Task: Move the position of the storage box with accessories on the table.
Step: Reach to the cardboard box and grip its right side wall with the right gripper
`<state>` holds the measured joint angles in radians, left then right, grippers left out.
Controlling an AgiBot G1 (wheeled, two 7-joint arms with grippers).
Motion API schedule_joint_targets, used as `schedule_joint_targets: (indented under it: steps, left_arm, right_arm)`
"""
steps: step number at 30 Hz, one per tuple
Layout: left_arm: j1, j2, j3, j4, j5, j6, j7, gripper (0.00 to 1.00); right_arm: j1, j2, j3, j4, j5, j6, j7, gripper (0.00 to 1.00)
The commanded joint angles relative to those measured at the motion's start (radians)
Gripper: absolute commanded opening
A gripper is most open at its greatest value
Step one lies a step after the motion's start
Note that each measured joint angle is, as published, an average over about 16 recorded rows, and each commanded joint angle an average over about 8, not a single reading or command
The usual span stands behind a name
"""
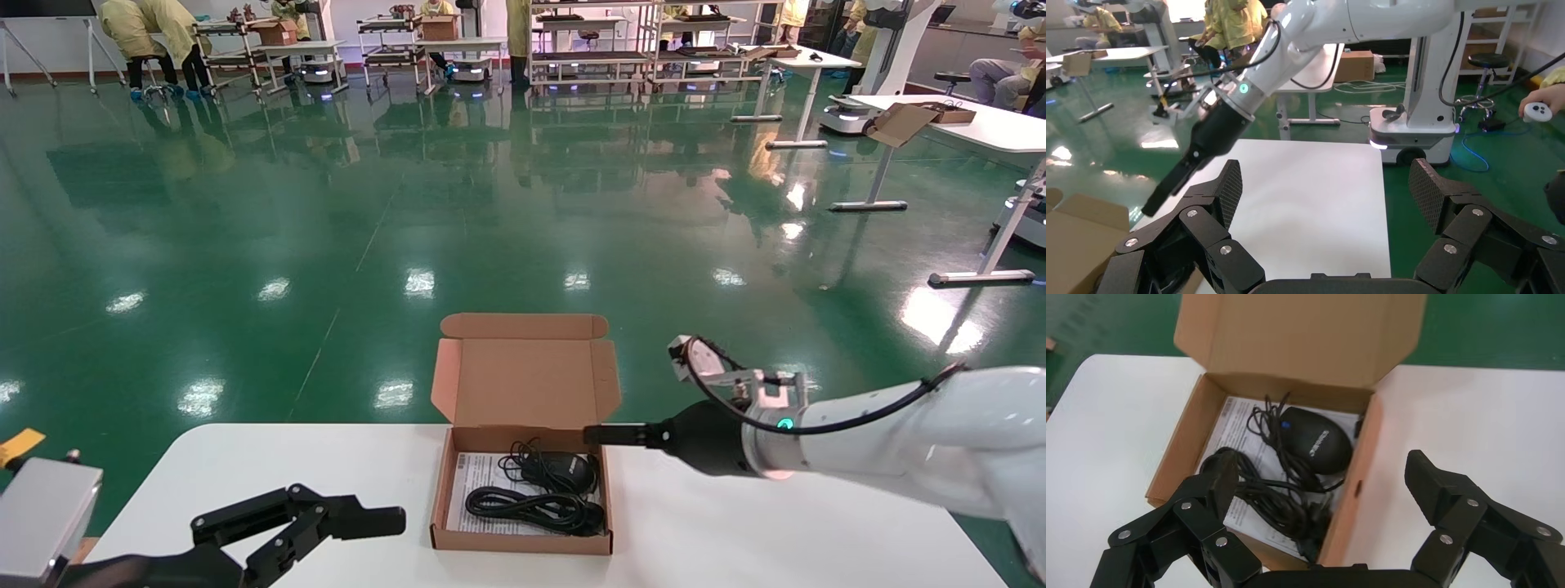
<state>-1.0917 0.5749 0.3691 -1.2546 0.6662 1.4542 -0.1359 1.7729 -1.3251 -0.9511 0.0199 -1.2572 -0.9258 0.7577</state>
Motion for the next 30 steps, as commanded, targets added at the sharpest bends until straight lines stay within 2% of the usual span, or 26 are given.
schedule_joint_targets:
  steps: [1, 11, 30]
  left_arm:
    - [0.000, 0.000, 0.000, 0.000, 0.000, 0.000, 0.000, 1.00]
    - [0.000, 0.000, 0.000, 0.000, 0.000, 0.000, 0.000, 1.00]
    - [0.000, 0.000, 0.000, 0.000, 0.000, 0.000, 0.000, 1.00]
  right_arm:
    - [-0.015, -0.007, 0.008, 0.004, 0.012, 0.013, 0.004, 1.00]
    - [-0.063, -0.006, 0.029, 0.004, 0.043, 0.079, 0.003, 1.00]
    - [-0.125, -0.026, -0.026, 0.057, -0.031, 0.174, 0.018, 1.00]
